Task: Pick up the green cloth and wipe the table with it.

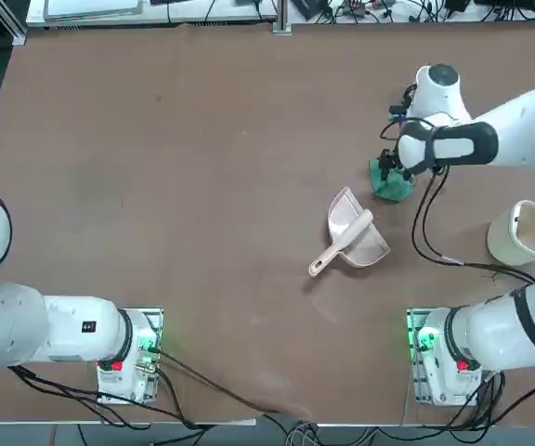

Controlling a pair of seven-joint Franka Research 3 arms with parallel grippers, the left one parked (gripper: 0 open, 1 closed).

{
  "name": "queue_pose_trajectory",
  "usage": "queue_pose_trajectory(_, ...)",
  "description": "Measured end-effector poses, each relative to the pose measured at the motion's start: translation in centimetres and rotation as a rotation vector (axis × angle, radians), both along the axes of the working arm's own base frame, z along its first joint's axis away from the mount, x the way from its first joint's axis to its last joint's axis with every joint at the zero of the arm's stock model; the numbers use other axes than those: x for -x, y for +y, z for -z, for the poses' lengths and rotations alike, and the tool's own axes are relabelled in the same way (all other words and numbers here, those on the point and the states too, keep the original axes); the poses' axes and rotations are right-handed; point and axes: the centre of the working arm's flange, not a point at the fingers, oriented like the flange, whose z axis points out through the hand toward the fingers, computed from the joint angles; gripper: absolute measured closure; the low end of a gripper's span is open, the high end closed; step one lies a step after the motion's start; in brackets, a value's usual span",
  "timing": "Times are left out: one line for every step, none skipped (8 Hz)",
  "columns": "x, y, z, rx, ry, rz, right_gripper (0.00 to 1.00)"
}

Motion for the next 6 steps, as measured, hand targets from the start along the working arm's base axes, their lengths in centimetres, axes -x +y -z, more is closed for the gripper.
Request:
queue_pose_trajectory(0.1, 0.0, 1.0, 0.002, 0.009, 0.002, 0.08)
queue_pose_trajectory(0.1, -0.1, 1.6, 0.003, 0.014, 0.005, 0.07)
queue_pose_trajectory(0.1, -0.1, 1.9, 0.003, 0.017, 0.007, 0.07)
queue_pose_trajectory(0.1, -0.2, 2.0, 0.004, 0.018, 0.009, 0.06)
queue_pose_trajectory(0.0, -0.3, 2.0, 0.005, 0.019, 0.012, 0.04)
queue_pose_trajectory(0.1, -0.4, 2.2, 0.007, 0.023, 0.018, 0.04)
